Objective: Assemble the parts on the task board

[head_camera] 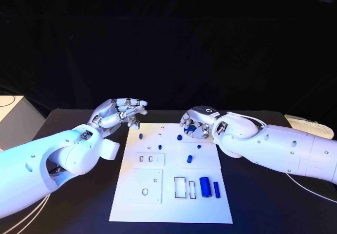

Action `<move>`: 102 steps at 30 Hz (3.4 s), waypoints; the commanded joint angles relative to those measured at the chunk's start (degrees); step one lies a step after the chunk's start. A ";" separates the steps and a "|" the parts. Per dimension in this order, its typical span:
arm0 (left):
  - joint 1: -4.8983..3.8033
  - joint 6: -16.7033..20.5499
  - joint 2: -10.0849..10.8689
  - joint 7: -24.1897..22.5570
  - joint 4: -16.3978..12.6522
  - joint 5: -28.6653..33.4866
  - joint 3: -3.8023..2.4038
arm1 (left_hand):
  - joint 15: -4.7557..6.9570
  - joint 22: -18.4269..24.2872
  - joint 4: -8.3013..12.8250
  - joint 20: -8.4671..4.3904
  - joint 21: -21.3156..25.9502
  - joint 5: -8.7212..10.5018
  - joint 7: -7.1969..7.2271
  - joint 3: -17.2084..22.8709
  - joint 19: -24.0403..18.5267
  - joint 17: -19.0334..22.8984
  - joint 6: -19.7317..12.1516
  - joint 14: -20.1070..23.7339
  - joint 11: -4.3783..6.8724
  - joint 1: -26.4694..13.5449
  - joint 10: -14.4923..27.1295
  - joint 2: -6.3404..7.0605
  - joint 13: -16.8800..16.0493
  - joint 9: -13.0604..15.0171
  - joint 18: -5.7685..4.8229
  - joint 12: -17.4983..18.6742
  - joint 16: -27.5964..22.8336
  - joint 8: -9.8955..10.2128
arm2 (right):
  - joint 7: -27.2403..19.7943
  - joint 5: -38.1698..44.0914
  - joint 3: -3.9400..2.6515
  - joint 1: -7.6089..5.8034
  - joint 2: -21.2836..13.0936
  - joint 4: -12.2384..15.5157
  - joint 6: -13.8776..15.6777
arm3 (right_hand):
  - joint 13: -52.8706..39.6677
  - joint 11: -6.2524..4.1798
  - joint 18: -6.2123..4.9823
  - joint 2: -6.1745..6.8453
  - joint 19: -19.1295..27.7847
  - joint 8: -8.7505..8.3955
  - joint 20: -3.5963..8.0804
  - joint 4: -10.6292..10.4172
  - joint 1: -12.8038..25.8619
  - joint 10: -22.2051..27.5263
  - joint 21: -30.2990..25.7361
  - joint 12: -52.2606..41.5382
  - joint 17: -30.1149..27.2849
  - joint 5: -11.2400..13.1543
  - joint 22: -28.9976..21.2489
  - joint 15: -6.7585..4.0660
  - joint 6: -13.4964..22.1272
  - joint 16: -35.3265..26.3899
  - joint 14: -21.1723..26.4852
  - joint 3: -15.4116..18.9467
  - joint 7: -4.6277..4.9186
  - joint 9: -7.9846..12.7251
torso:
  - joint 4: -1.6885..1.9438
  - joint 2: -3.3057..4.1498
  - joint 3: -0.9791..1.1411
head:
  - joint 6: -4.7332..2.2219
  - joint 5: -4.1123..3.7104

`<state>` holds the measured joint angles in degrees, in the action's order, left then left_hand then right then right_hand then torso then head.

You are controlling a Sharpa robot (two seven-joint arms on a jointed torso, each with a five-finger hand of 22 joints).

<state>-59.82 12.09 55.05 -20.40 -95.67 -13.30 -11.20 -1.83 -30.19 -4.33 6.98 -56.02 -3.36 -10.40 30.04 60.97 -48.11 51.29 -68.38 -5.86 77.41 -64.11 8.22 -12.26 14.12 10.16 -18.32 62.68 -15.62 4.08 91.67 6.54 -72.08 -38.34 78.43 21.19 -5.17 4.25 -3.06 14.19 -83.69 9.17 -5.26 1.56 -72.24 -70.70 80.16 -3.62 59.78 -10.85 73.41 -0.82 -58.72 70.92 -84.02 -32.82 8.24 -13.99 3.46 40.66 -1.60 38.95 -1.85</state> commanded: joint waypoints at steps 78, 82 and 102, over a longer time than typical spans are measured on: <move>0.04 -0.89 1.61 0.90 -0.65 -1.49 -0.64 | -0.66 -0.72 0.16 0.78 -1.29 0.01 -0.69 0.14 -1.91 4.78 -1.75 4.10 -0.90 -0.86 4.32 0.04 -0.57 0.55 0.36 -0.76 -3.30 -1.24 | 3.32 10.79 0.14 0.69 3.27 -2.26 2.20 | -3.08 -1.48 -0.32 -4.79 -0.30 4.01 1.11 -0.30 -4.21 -4.30 -0.49 -0.81 3.59 2.49 0.57 -0.94 -4.75 5.77 -1.26 -3.96 -1.29 -5.31 | 1.30 2.99 -0.78 | 0.68 -0.67; 0.04 -0.85 1.61 0.90 -0.58 -1.50 -0.64 | -0.67 -0.77 0.20 0.80 -1.38 0.02 -0.70 0.20 -1.98 4.72 -1.78 4.03 -0.90 -0.78 4.36 -0.01 -0.61 0.58 0.38 -0.86 -3.20 -1.32 | 4.19 11.01 0.13 0.69 3.17 -1.74 4.04 | -3.25 -1.43 -0.29 -4.81 -0.33 4.22 1.14 -0.21 -4.05 -4.51 -0.44 -0.82 3.64 2.47 0.66 -0.93 -4.80 5.84 -1.25 -3.90 -1.23 -5.58 | 1.34 2.98 -0.87 | 0.52 -0.80; 0.03 -0.81 1.67 0.63 -0.52 -1.80 -0.81 | -0.72 -0.84 0.17 0.85 -1.51 0.05 -0.77 0.14 -2.08 4.77 -1.93 4.03 -0.98 -0.87 4.56 0.12 -0.63 0.61 0.38 -0.95 -3.16 -1.39 | 8.44 12.41 0.06 0.67 6.90 -4.17 10.24 | -3.52 -1.46 -0.25 -4.67 -0.42 4.40 1.16 0.21 -4.01 -4.53 -0.33 -0.60 3.89 4.25 0.91 -0.94 -4.58 6.07 -1.28 -3.85 -1.22 -6.02 | 1.62 3.36 -0.91 | -0.07 -0.87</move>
<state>-59.76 11.89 56.78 -19.34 -96.05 -14.72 -11.94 -2.37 -30.98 -4.34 7.89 -57.19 -3.36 -11.12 30.04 59.26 -43.33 49.75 -64.59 -6.76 76.73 -60.00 8.45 -12.80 14.67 10.16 -19.03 59.56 -16.65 11.12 102.87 6.63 -71.44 -31.65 74.47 29.73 -7.23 4.77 -3.07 10.84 -84.01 13.42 -4.51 1.44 -74.96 -72.88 79.52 -3.98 63.67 -6.52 74.38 -1.24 -63.23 76.79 -84.03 -36.60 6.99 -19.96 4.91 43.98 -2.48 38.93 -2.69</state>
